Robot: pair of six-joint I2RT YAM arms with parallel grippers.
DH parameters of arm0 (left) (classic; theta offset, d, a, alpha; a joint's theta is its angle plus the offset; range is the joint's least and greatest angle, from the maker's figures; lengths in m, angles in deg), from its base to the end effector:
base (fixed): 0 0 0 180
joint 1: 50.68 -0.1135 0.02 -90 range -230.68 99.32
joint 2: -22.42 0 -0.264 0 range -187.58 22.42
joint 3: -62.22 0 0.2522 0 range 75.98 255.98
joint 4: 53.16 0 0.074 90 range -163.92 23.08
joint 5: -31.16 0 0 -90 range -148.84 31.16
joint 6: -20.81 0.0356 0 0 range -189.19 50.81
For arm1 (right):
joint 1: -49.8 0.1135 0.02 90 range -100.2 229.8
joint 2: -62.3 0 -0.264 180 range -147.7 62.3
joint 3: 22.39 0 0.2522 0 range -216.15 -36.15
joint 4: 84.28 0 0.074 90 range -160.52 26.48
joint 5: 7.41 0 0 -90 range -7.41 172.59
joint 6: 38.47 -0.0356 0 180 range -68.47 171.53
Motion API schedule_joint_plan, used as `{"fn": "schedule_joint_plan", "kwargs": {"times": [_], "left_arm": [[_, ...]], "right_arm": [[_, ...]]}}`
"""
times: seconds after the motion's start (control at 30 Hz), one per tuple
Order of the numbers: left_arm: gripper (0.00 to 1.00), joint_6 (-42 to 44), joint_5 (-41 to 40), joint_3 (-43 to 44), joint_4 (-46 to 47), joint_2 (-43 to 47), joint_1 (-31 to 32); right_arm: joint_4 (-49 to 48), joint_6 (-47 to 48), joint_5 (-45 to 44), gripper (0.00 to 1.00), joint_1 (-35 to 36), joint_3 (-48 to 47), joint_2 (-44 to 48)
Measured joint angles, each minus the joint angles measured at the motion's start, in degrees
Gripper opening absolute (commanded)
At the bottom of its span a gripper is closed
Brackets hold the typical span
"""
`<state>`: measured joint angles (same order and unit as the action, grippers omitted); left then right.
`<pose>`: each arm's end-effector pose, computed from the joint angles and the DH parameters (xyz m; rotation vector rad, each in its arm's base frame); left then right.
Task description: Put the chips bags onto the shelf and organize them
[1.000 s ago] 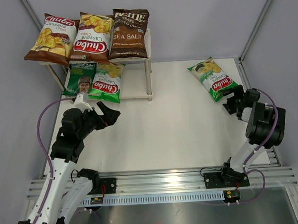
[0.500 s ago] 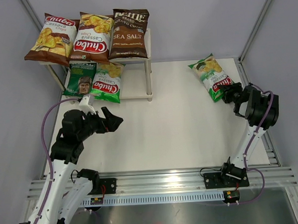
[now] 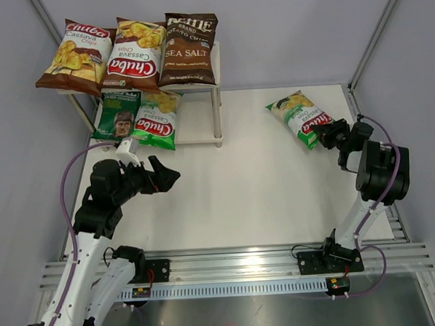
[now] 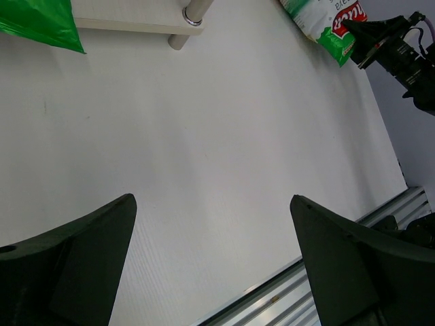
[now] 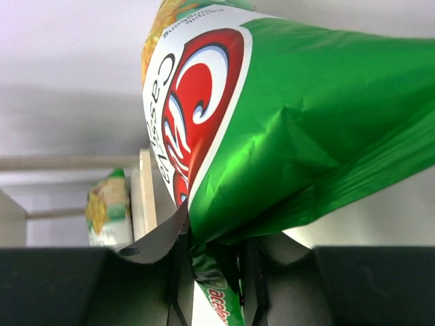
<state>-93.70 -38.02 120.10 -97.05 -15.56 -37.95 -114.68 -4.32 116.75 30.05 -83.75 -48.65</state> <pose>0.1407 -0.0447 0.3182 0.0327 2.0450 -0.7748 0.3603 -0.1081 0.1340 0.8474 1.7782 0.9860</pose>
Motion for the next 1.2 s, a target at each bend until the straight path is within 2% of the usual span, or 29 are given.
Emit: {"fn": "schedule_joint_plan", "kwargs": {"times": [0.17, 0.4, 0.57, 0.8, 0.97, 1.07, 1.2], "left_arm": [[0.99, -1.33, 0.04, -0.02, 1.53, 0.0, 0.0], [0.99, -4.85, 3.37, -0.55, 7.78, -2.43, 0.0], [0.99, -6.6, 7.56, -0.42, 11.41, -7.3, 0.0], [0.99, -7.43, 14.99, 3.72, 13.6, -13.2, -0.02], [0.99, -7.02, 23.37, 7.19, 15.63, -15.91, -0.04], [0.99, -6.99, 28.7, 7.61, 16.98, -17.84, 0.07], [0.99, -8.39, 34.23, 7.37, 20.35, -20.26, 1.99]], "right_arm": [[9.07, 6.14, 0.02, 0.19, 4.13, 3.17, 12.57], [28.98, 16.87, 2.36, 0.19, 8.26, 3.41, 31.69], [43.39, 23.67, 7.3, 0.18, 8.83, 3.41, 46.99], [57.2, 30.42, 15.15, 0.19, 10.08, 3.13, 63.65], [57.44, 32.41, 21.77, 0.18, 15.87, 3.39, 68.72], [53.37, 31.47, 27.67, 0.18, 18.67, 4.44, 70.16], [45.88, 28.37, 33.29, 0.2, 19.08, 5.51, 70.86]]}}
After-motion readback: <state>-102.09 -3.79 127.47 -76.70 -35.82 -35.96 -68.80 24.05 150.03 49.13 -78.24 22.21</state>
